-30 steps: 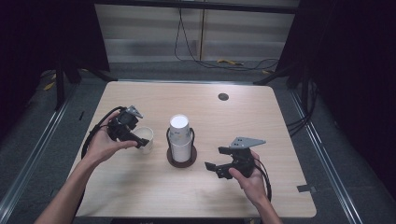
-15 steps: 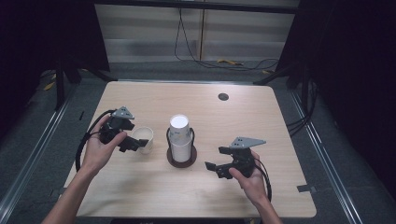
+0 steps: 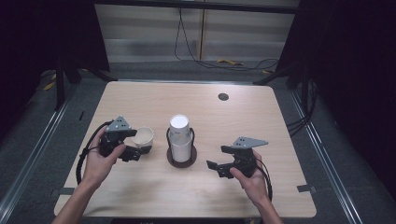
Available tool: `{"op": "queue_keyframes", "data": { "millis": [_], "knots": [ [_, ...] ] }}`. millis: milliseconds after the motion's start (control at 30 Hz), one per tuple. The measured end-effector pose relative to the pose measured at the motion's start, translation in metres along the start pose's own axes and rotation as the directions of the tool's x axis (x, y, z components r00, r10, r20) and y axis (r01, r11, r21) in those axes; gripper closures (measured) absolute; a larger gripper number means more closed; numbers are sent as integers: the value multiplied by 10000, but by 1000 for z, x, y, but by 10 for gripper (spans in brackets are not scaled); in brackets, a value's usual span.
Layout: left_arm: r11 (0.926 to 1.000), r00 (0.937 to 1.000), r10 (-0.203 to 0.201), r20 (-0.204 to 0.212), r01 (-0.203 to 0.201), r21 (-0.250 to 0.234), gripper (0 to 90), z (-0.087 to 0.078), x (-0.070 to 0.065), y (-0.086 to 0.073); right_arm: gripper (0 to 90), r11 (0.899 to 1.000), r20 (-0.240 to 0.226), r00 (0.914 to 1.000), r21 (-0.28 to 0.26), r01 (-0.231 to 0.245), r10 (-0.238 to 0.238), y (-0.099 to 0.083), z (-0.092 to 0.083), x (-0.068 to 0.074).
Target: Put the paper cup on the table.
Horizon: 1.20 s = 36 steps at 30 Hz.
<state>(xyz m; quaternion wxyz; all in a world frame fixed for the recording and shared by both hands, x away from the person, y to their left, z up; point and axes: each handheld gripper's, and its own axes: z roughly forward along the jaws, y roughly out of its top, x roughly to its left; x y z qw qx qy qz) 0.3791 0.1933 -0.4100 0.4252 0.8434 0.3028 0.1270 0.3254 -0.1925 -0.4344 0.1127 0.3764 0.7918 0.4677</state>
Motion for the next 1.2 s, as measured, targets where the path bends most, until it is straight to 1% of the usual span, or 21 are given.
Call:
{"op": "queue_keyframes", "data": {
  "millis": [33,67,100,133,267,333,367,533,567,600,633,667,700,733,767,867,900,967,1033,1133,1200],
  "knots": [
    [9998,10000,93,6,-93,149,159,2,-1,-1,158,10000,9,10000,65,4,-4,0,0,0],
    [9999,10000,-11,82,10,106,159,4,-3,-2,158,10000,22,10000,97,-4,4,0,1,1],
    [9999,9993,-146,330,145,32,159,5,-4,-4,158,9999,15,10000,125,15,-15,-1,1,1],
    [9998,9987,-219,464,220,-18,159,6,-6,-5,158,9999,8,10000,136,22,-22,-1,2,2],
    [9996,9993,-234,293,239,-157,159,8,-14,-12,158,9998,59,10000,200,24,-26,-1,3,3],
    [9981,9983,-515,261,523,-337,159,9,-17,-16,158,9997,88,10000,262,-8,5,-1,3,3],
    [9978,9983,-530,235,539,-378,159,9,-20,-17,158,9994,107,9999,342,10,-13,-2,2,3],
    [9983,9986,-270,462,293,-496,159,9,-33,-22,158,9995,188,9998,293,-89,84,-6,-1,4],
    [9981,9987,-245,447,269,-548,159,9,-35,-25,158,9996,168,9998,260,-69,64,-6,-2,4],
    [9980,9994,-121,327,141,-612,162,8,-38,-29,158,9996,171,9998,241,-119,115,-7,-2,4],
    [9985,9998,76,167,-67,-544,162,7,-40,-33,158,9996,151,9998,239,-119,115,-7,-2,4],
    [9989,9998,3,194,7,-466,158,6,-40,-34,158,9997,154,9998,221,-98,95,-7,-2,5],
    [9977,9987,-389,342,408,-541,160,6,-39,-37,158,9997,149,9998,217,-114,111,-7,-3,6],
    [9938,9946,-829,627,871,-684,160,5,-38,-41,158,9997,135,9998,178,-136,134,-8,-3,6],
    [9922,9914,-1028,809,1080,-630,159,6,-37,-45,158,9998,150,9998,171,-142,140,-8,-3,7],
    [9922,9926,-1026,644,1067,-642,160,8,-40,-55,159,9998,192,9997,144,-155,152,-11,-2,8],
    [9941,9934,-938,655,970,-481,160,10,-40,-56,158,9997,192,9996,176,-188,184,-12,-1,8],
    [9933,9928,-1042,591,1068,-432,159,12,-41,-60,158,9995,196,9996,239,-186,182,-14,1,9],
    [9947,9940,-961,520,978,-326,160,14,-42,-63,159,9996,228,9995,178,-226,222,-16,3,10],
    [9949,9960,-834,329,851,-545,159,15,-43,-69,159,9995,445,9987,175,-265,257,-19,4,11],
    [9933,9951,-952,250,966,-635,160,17,-44,-73,159,9990,418,9984,230,-382,372,-21,6,10]
  ]
}}
